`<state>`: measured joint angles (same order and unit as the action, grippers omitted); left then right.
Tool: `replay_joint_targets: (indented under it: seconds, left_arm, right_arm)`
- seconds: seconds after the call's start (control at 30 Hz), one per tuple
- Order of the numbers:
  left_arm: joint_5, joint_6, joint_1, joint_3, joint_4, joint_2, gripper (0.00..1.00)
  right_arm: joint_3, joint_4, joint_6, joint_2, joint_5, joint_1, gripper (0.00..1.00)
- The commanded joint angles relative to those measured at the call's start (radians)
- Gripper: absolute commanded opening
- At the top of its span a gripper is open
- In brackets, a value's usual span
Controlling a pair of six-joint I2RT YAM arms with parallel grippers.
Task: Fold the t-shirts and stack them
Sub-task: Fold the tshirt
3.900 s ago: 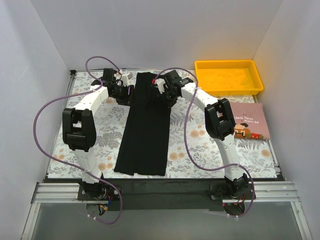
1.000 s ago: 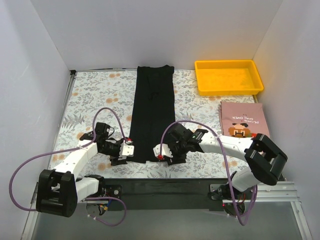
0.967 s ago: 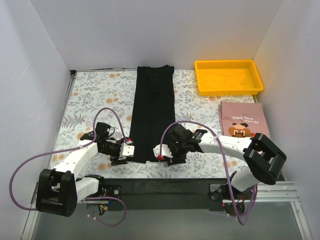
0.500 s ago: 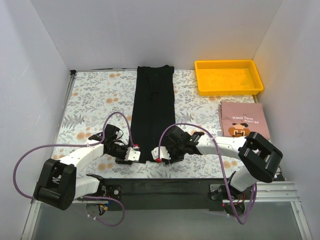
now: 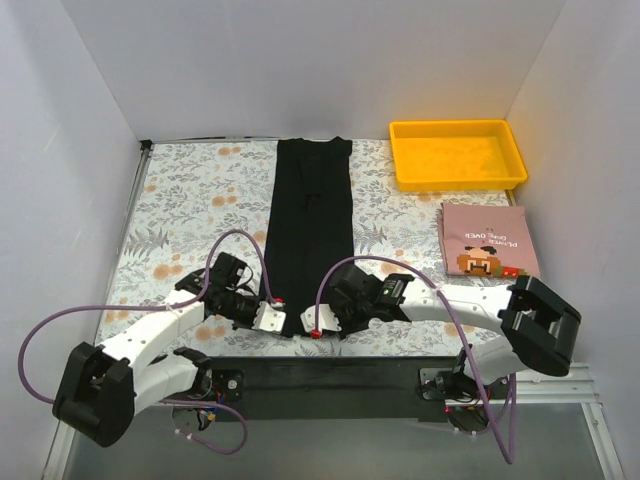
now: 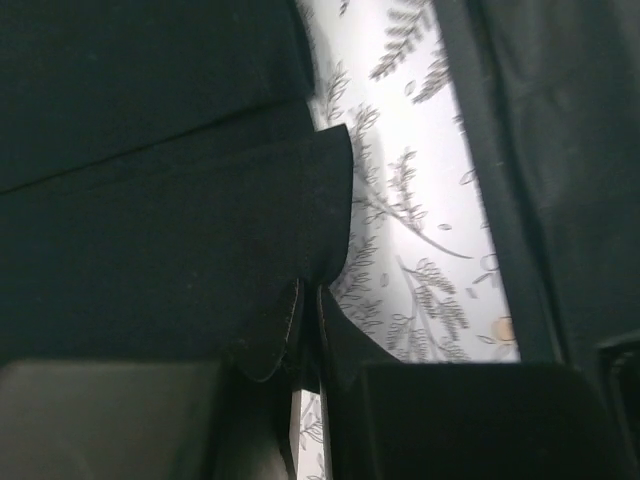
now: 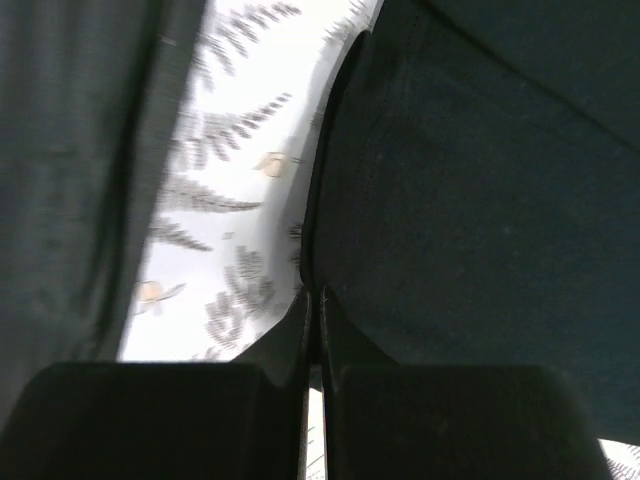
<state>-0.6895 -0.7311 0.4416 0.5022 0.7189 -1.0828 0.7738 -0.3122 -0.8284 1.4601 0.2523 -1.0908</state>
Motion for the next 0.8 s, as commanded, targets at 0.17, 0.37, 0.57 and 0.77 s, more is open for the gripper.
replay_joint_targets:
  seconds: [0.17,0.37,0.57,0.77]
  left_arm:
    - [-0.005,0.117,0.022,0.082,0.094,0.037,0.00]
    - [-0.005,0.179,-0.001,0.194,0.017,-0.017,0.00]
    - [-0.041,0.197,-0.067,0.337,-0.064,-0.165,0.00]
    - [-0.077,0.176,-0.133,0.533,-0.121,-0.353,0.00]
  right_arm:
    - [0.028,-0.122,0.005,-0.075,0.012,-0.021,0.01]
    - [0.097,-0.123,-0.024,-0.101,0.001,0.069,0.01]
    - [0.241,-0.122,-0.115,-0.049,0.018,0.216,0.01]
    - [0.395,-0.099,-0.241,0.087,0.048,0.345,0.01]
